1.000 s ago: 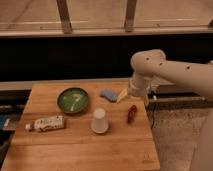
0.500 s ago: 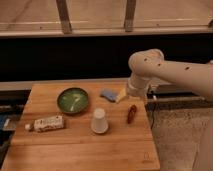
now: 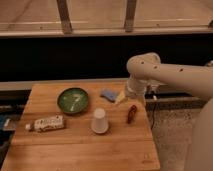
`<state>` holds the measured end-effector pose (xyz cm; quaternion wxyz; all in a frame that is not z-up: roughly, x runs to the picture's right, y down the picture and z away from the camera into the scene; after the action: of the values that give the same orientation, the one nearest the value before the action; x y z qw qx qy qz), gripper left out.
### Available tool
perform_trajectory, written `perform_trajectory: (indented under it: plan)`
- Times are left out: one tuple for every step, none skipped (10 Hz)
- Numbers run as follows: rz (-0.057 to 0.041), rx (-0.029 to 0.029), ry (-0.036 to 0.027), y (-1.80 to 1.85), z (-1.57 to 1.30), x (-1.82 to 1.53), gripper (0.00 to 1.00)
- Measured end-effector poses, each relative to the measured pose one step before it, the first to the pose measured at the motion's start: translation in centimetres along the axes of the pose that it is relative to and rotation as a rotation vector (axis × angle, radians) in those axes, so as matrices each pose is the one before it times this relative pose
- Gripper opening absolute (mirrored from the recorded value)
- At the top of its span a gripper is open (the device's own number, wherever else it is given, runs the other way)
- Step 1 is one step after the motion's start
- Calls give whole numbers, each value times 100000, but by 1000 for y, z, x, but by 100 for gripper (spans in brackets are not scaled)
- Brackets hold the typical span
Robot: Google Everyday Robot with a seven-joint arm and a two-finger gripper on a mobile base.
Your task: Place the pepper on the white sponge
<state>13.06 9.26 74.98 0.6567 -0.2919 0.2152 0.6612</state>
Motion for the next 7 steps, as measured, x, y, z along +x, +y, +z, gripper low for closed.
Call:
perform_trajectory:
  plan:
    - [1963,-1194,768,-607,1609,-429,80]
    - [2119,-1702,1125,-547,1602,-499,80]
    - [1032,-2182,1959,-178,1653,-512,80]
    - [984,-1389,2095,-319,1229,-188,80]
    - [2745,-3096,5317,-881,2952,-546,80]
    - [798,-325,1879,-245,931,-266,80]
    - [529,324,2379,-238,1081,-309,80]
